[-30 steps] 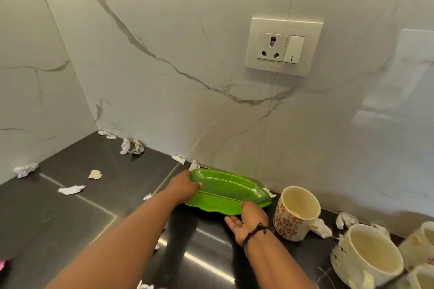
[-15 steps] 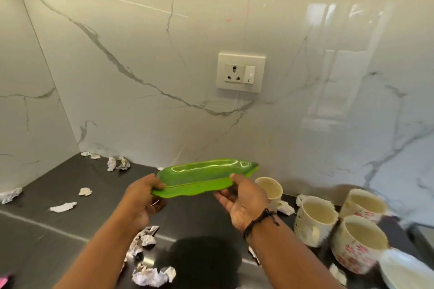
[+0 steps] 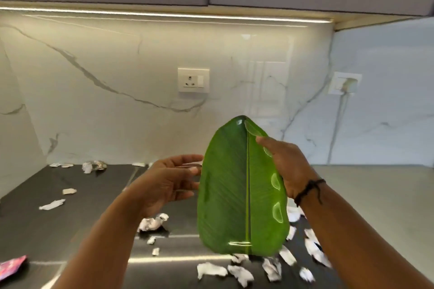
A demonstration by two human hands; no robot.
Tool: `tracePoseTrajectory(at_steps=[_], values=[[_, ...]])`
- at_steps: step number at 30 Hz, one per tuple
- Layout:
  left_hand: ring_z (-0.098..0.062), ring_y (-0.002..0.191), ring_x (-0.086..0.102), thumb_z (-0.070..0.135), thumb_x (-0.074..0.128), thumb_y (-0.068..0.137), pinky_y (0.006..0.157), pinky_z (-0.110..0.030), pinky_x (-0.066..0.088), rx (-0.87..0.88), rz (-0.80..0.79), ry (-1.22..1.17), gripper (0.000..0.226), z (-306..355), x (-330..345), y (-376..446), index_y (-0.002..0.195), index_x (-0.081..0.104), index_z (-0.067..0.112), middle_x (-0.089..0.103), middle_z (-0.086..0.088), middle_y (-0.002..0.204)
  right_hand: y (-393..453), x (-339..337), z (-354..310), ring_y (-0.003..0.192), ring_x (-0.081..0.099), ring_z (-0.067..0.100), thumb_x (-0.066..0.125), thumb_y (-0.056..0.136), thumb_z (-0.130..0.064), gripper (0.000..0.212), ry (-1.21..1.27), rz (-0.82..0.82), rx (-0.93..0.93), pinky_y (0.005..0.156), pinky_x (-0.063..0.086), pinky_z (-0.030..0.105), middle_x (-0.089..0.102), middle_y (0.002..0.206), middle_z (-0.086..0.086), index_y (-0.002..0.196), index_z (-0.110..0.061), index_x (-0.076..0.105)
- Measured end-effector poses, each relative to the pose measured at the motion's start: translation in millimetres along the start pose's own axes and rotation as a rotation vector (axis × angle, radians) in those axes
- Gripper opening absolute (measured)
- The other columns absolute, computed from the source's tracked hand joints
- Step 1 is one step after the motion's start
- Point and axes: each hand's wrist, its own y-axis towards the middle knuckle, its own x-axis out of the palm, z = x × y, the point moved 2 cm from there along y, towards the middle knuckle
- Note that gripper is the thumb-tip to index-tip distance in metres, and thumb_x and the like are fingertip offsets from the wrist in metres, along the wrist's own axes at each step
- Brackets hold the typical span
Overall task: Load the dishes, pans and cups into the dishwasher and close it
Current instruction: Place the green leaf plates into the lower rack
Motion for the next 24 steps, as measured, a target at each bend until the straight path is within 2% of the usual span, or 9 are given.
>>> tracePoseTrajectory(at_steps=[1, 4, 6, 9, 13, 16, 20, 22, 24], values=[[-0.016, 0.067, 0.066, 0.013, 0.064, 0.076, 0.059, -0.026, 0.054, -0.006, -0.039, 0.001, 0.033, -8, 21, 3, 0.108, 0.069, 0.015, 0.071, -0.008, 0.094, -9, -18, 0, 0.078, 0.063, 0.03, 0.077, 0.066, -0.045, 0.065, -0.041, 0.043, -0.027, 0.083, 0.048, 0.067, 0.062, 0.102, 0.033, 0.103, 0.007, 0.063], [-0.016, 0.067, 0.064, 0.015, 0.054, 0.09, 0.062, -0.026, 0.053, 0.004, -0.096, -0.002, 0.021, -33, 82, 13, 0.101, 0.071, 0.013, 0.069, -0.006, 0.086, -29, -78, 1, 0.083, 0.07, 0.037, 0.073, 0.081, -0.028, 0.031, -0.048, 0.181, -0.039, 0.08, 0.054, 0.061, 0.072, 0.087, 0.021, 0.09, 0.002, 0.071], [-0.017, 0.063, 0.063, 0.013, 0.05, 0.094, 0.057, -0.025, 0.054, 0.0, -0.156, -0.012, 0.022, -46, 125, 18, 0.104, 0.07, 0.011, 0.068, -0.005, 0.083, -43, -122, 1, 0.088, 0.069, 0.041, 0.073, 0.082, -0.029, 0.034, -0.06, 0.251, -0.037, 0.08, 0.053, 0.06, 0.073, 0.089, 0.02, 0.092, 0.003, 0.07], [-0.019, 0.06, 0.065, 0.008, 0.049, 0.095, 0.052, -0.027, 0.054, -0.004, -0.228, 0.041, 0.022, -58, 189, 24, 0.107, 0.067, 0.008, 0.069, -0.006, 0.084, -62, -190, 5, 0.078, 0.069, 0.033, 0.07, 0.085, -0.028, 0.027, -0.04, 0.313, -0.053, 0.08, 0.057, 0.053, 0.073, 0.09, 0.02, 0.088, -0.001, 0.072], [-0.022, 0.069, 0.067, 0.009, 0.054, 0.093, 0.059, -0.031, 0.056, 0.005, -0.375, 0.152, 0.02, -78, 298, 35, 0.107, 0.068, 0.013, 0.072, -0.007, 0.093, -95, -298, 15, 0.074, 0.069, 0.028, 0.066, 0.088, -0.029, 0.024, -0.036, 0.413, -0.079, 0.074, 0.059, 0.043, 0.074, 0.086, 0.016, 0.081, -0.007, 0.073], [-0.016, 0.063, 0.066, 0.002, 0.059, 0.089, 0.053, -0.025, 0.054, -0.011, -0.402, 0.224, 0.017, -110, 400, 45, 0.095, 0.067, 0.016, 0.072, 0.001, 0.078, -122, -399, 26, 0.068, 0.066, 0.023, 0.066, 0.089, -0.03, 0.026, -0.051, 0.548, -0.083, 0.064, 0.056, 0.032, 0.073, 0.079, 0.012, 0.079, -0.006, 0.072], [-0.012, 0.061, 0.065, 0.004, 0.063, 0.087, 0.058, -0.028, 0.051, -0.024, -0.513, 0.354, 0.021, -168, 535, 61, 0.104, 0.067, 0.016, 0.071, 0.0, 0.081, -162, -533, 49, 0.069, 0.06, 0.025, 0.068, 0.082, -0.045, 0.047, -0.144, 0.701, -0.014, 0.068, 0.052, 0.041, 0.068, 0.091, 0.027, 0.086, 0.002, 0.066], [-0.012, 0.061, 0.065, 0.001, 0.062, 0.088, 0.057, -0.028, 0.054, -0.052, -0.546, 0.378, 0.02, -194, 588, 65, 0.101, 0.067, 0.015, 0.07, -0.002, 0.082, -182, -586, 61, 0.068, 0.063, 0.024, 0.067, 0.086, -0.036, 0.031, -0.191, 0.726, 0.042, 0.065, 0.056, 0.04, 0.071, 0.09, 0.022, 0.086, -0.005, 0.068], [-0.009, 0.058, 0.063, -0.004, 0.059, 0.088, 0.054, -0.025, 0.055, -0.085, -0.581, 0.395, 0.021, -220, 637, 67, 0.093, 0.064, 0.016, 0.067, -0.002, 0.079, -202, -634, 77, 0.063, 0.066, 0.017, 0.066, 0.089, -0.022, 0.013, -0.196, 0.758, 0.095, 0.051, 0.053, 0.026, 0.073, 0.084, 0.014, 0.089, -0.009, 0.07]])
